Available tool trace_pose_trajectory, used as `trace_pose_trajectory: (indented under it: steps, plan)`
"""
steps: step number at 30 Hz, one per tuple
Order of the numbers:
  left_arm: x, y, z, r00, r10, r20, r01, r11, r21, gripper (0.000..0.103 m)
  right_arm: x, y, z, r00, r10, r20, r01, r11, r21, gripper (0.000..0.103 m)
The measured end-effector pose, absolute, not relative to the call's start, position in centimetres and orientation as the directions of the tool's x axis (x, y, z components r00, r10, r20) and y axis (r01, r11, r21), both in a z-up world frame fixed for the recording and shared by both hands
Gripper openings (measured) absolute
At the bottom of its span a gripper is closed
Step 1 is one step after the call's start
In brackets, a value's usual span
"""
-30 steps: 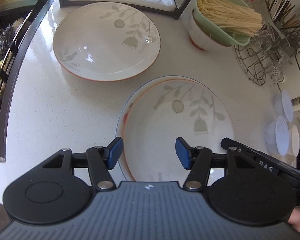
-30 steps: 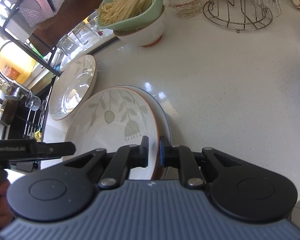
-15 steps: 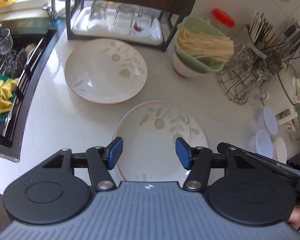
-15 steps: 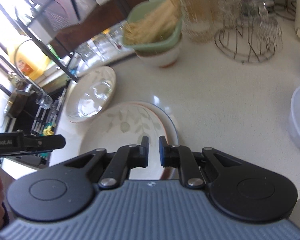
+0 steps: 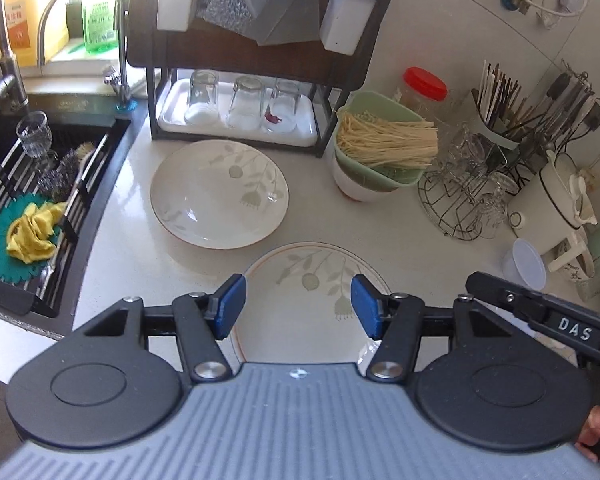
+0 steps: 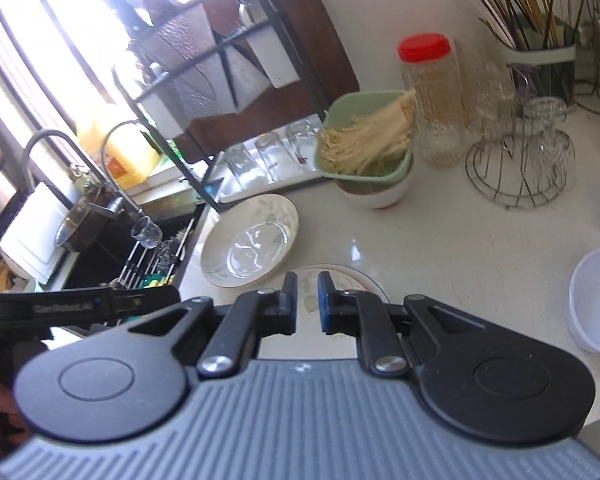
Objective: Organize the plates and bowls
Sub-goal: 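Move both tools toward the second leaf plate by the glass rack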
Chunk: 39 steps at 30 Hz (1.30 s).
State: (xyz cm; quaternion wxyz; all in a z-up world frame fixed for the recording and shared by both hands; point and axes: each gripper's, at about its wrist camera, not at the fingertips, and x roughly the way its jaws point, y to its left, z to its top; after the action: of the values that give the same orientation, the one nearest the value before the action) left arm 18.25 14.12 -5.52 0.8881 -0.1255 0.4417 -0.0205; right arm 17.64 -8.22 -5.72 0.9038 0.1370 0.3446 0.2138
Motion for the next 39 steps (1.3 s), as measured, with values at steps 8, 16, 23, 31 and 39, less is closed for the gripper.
trace_pose_trajectory:
  steps: [8, 16, 23, 31, 39]
  plan:
    - [16.4, 12.5, -5.5, 0.615, -0.136, -0.776, -0.094, 0.965, -0.244, 0.063, 16.3, -8.4, -5.6, 0.650, 0.496, -0.576, -0.348, 0.868, 0.355, 0.013]
    - [14.7, 12.7, -5.7, 0.617, -0.098, -0.781, -0.151, 0.959, -0.239, 0.063, 15.7, -8.1, -6.2, 0.616, 0.523, -0.589, -0.393, 0.852, 0.345, 0.013]
    - [14.4, 14.2, -5.8, 0.611, -0.083, -0.787, -0.178, 0.955, -0.239, 0.064, 15.9, -6.6, -6.3, 0.597, 0.539, -0.594, -0.412, 0.841, 0.350, 0.013]
    - [15.9, 16.1, -5.8, 0.611, -0.089, -0.786, -0.170, 0.956, -0.240, 0.064, 16.8, -4.7, -6.3, 0.594, 0.535, -0.601, -0.417, 0.844, 0.339, 0.014]
    - [17.8, 19.5, -5.4, 0.626, -0.086, -0.775, -0.176, 0.953, -0.248, 0.064, 18.7, -1.6, -5.9, 0.596, 0.538, -0.596, -0.427, 0.841, 0.332, 0.014]
